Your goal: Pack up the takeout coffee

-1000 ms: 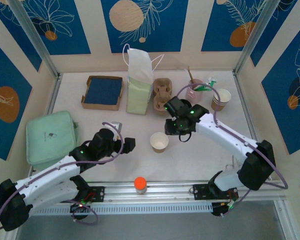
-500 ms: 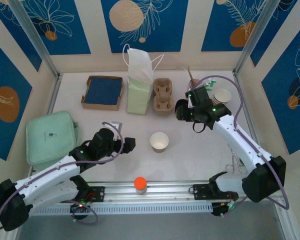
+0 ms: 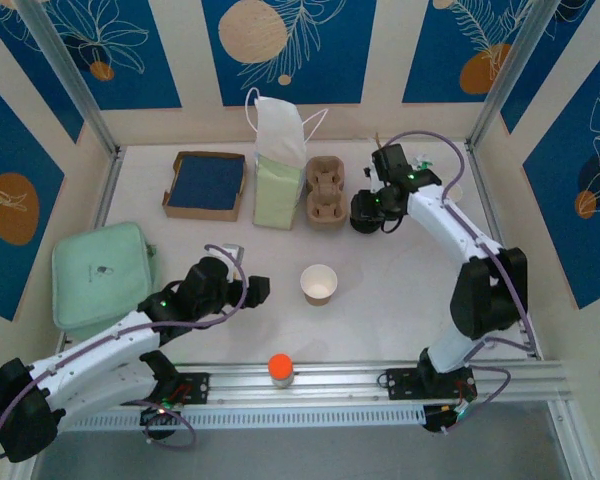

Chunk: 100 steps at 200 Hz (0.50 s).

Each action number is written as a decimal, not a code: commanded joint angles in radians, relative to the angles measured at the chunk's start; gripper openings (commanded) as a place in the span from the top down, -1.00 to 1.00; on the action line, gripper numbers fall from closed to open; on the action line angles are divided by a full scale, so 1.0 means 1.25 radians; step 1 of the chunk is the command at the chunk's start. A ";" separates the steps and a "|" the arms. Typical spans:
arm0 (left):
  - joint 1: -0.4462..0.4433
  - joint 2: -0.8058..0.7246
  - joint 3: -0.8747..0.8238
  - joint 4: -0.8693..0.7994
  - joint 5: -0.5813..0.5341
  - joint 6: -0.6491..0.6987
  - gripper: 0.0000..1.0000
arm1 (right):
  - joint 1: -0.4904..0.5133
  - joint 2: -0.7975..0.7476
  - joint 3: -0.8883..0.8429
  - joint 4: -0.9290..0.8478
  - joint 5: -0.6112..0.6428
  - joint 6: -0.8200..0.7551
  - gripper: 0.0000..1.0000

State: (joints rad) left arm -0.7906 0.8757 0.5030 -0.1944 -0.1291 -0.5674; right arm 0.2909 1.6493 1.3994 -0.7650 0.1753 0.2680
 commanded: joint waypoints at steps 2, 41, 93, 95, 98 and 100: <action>-0.009 -0.019 0.022 -0.015 -0.018 0.018 -0.84 | -0.010 0.063 0.053 -0.015 -0.015 -0.041 0.00; -0.009 -0.026 0.021 -0.024 -0.026 0.022 -0.84 | -0.005 0.167 0.137 -0.053 0.022 -0.035 0.10; -0.009 -0.030 0.016 -0.032 -0.032 0.025 -0.85 | 0.002 0.213 0.133 -0.042 0.044 -0.047 0.16; -0.009 -0.029 0.016 -0.032 -0.032 0.025 -0.84 | 0.002 0.214 0.133 -0.043 0.044 -0.048 0.16; -0.009 -0.029 0.016 -0.031 -0.032 0.026 -0.85 | 0.003 0.216 0.132 -0.042 0.043 -0.050 0.17; -0.009 -0.029 0.016 -0.031 -0.032 0.025 -0.84 | 0.004 0.217 0.132 -0.041 0.044 -0.052 0.16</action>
State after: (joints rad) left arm -0.7906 0.8551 0.5030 -0.2073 -0.1448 -0.5583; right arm 0.2859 1.8969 1.5471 -0.7982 0.2165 0.2317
